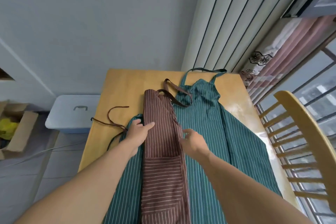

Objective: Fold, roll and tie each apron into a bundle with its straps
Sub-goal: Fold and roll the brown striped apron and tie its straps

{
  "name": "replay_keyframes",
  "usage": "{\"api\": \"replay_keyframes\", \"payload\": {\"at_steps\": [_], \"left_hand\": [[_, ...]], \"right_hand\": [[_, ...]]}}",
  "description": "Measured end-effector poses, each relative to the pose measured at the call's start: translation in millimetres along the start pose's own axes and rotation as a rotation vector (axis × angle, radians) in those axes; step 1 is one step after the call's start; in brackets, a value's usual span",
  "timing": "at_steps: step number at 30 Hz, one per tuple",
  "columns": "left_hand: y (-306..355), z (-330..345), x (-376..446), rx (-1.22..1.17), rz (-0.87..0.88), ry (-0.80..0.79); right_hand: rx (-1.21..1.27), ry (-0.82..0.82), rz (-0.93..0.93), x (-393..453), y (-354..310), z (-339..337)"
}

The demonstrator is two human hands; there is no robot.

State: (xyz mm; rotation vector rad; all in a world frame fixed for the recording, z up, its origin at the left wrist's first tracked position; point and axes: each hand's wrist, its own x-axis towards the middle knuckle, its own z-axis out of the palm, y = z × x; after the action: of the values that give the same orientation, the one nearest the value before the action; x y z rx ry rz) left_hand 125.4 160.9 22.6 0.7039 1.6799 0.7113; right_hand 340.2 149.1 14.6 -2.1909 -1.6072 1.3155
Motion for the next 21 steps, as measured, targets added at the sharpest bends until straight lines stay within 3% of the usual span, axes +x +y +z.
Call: {"api": "replay_keyframes", "payload": {"at_steps": [4, 10, 16, 21], "left_hand": [[20.2, 17.6, 52.8, -0.014, -0.011, 0.005], [30.8, 23.1, 105.1, -0.047, -0.079, 0.147], [54.6, 34.4, 109.5, 0.020, -0.106, -0.001], [79.0, 44.3, 106.3, -0.238, -0.176, -0.205]], "right_hand": [[0.023, 0.020, -0.047, 57.0, -8.6, -0.1], [0.013, -0.036, -0.086, 100.3, -7.4, -1.9], [0.158, -0.073, -0.052, 104.1, 4.5, -6.4], [0.413, -0.193, -0.017, 103.5, 15.2, -27.7]]}}
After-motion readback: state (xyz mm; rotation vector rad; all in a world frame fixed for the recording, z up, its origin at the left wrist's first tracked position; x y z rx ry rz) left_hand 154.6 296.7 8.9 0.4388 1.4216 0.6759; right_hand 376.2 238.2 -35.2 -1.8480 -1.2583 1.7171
